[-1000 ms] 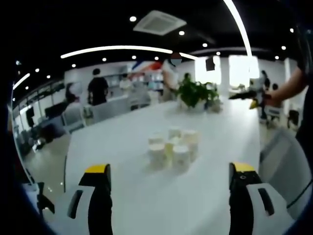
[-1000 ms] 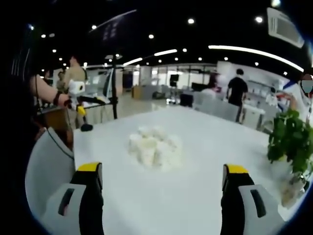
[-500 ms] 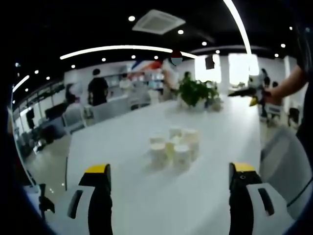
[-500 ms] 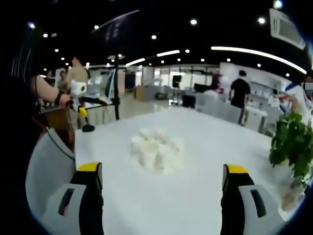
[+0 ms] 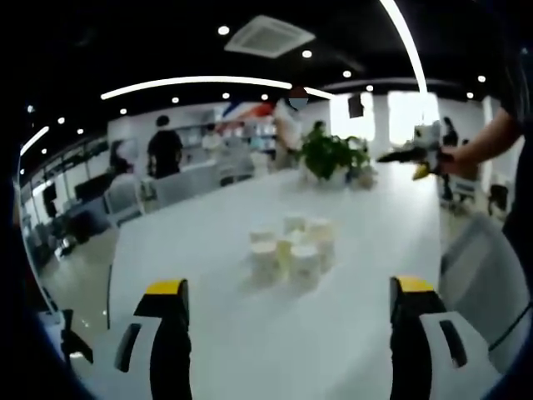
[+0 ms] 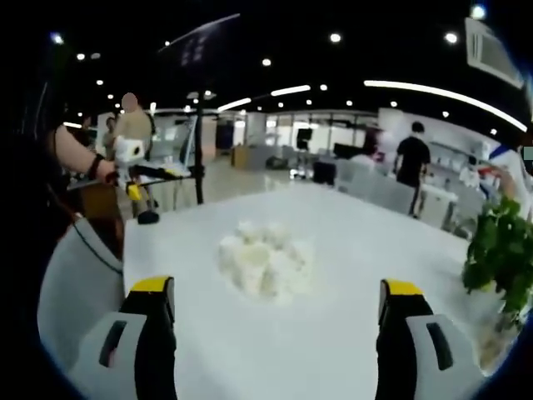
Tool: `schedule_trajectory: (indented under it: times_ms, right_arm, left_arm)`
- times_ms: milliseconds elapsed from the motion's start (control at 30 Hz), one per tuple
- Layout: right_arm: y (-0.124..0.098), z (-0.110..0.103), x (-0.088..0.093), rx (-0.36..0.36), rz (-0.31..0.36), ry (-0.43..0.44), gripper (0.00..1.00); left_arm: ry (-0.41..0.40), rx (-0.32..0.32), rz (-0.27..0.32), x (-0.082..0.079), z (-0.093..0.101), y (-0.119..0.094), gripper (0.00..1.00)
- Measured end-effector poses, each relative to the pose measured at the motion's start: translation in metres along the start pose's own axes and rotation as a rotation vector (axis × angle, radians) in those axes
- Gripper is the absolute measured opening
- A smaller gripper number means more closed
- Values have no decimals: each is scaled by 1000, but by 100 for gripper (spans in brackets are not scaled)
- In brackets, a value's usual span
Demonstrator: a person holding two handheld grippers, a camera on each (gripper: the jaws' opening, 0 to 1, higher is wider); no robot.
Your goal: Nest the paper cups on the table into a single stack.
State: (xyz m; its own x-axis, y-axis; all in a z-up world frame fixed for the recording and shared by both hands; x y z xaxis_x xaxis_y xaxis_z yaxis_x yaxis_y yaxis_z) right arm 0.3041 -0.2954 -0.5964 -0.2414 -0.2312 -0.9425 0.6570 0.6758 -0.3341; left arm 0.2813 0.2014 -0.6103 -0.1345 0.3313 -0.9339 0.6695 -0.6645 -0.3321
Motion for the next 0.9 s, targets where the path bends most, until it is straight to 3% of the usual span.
schedule_trajectory:
  times_ms: [900]
  right_arm:
    - [55, 4, -7, -85, -30, -22, 100]
  left_arm:
    - [-24, -21, -23, 6, 11, -3, 100]
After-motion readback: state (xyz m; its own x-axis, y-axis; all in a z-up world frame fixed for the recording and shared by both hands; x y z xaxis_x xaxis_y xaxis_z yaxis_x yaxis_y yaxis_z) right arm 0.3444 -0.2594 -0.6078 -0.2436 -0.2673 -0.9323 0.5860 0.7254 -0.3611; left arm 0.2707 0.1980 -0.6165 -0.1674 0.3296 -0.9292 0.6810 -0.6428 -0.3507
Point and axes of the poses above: the point that each gripper's makers call its tool centre point, and the gripper's own axes: y roughly forward along the fingers, z roughly to its right, x roughly out of its underside, the point moved 10 cm from there along -y, roughly backward along the fingers, and after that the axes turned 5 degrees about y, right-handed, at the moved point
